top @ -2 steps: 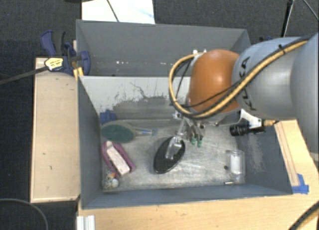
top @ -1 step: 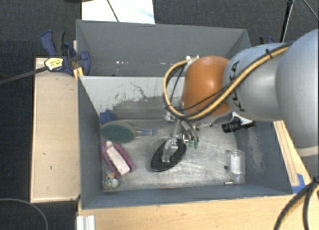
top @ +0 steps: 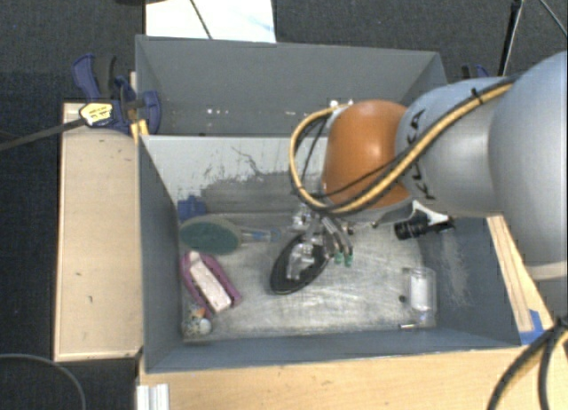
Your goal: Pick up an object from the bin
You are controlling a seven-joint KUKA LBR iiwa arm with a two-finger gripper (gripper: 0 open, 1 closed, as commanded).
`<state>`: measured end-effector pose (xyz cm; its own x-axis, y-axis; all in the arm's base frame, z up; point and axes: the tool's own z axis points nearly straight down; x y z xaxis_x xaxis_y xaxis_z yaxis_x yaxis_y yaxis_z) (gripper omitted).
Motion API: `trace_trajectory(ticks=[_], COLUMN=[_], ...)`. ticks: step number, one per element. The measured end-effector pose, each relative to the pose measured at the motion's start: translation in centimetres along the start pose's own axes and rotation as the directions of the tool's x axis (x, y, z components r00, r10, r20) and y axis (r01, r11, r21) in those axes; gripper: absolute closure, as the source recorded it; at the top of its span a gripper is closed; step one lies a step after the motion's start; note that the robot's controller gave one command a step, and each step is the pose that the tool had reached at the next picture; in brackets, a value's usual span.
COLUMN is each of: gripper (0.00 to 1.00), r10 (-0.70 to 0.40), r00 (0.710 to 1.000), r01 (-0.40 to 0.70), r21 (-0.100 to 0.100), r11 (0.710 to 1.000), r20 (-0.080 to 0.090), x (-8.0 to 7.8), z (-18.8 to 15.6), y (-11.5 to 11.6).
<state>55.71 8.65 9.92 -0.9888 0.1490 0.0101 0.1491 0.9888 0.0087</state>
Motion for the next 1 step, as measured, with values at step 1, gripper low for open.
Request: trace_trajectory(ticks=[1], gripper=[1.0], r10=[-0.011], r00=[1.0], r01=[0.011], r21=[0.006], r11=[1.0], r20=[0.019], x=[0.29], z=[-11.3], y=[0.3])
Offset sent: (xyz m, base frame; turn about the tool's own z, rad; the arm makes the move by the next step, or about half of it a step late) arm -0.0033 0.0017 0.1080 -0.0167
